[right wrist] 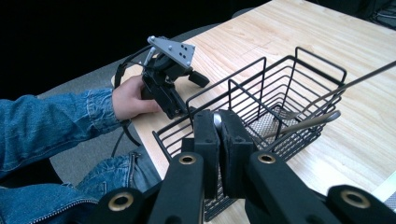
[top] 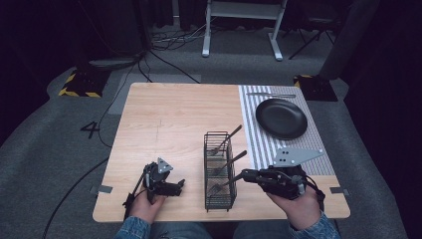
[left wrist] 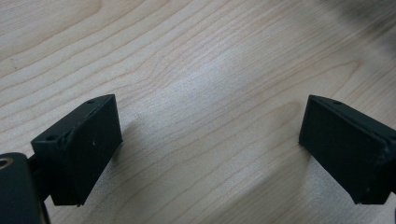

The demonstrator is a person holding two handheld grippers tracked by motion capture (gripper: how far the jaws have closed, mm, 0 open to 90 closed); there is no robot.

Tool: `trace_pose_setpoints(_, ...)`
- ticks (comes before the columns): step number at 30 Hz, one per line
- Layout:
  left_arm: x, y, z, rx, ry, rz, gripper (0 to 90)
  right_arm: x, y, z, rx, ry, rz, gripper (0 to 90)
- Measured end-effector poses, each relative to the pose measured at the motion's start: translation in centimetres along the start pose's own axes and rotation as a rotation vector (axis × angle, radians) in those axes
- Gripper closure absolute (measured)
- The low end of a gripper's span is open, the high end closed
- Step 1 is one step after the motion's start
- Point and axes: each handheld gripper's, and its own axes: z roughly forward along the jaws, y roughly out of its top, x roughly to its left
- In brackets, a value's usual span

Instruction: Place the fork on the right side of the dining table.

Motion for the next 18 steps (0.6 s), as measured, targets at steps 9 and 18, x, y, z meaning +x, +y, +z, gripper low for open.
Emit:
trace_pose_setpoints(9,0.0,0.1,0.0,0.002,-0.001,0.003,5.7,-0.5,1.0,-1.1,-0.019,-0.008,0.004,86.9)
trace_pose_setpoints(18,0.0,0.1,0.0,0.003,0.0,0.003,5.7,-1.0,1.5,-2.1,-0.038,-0.01,0.013,86.9)
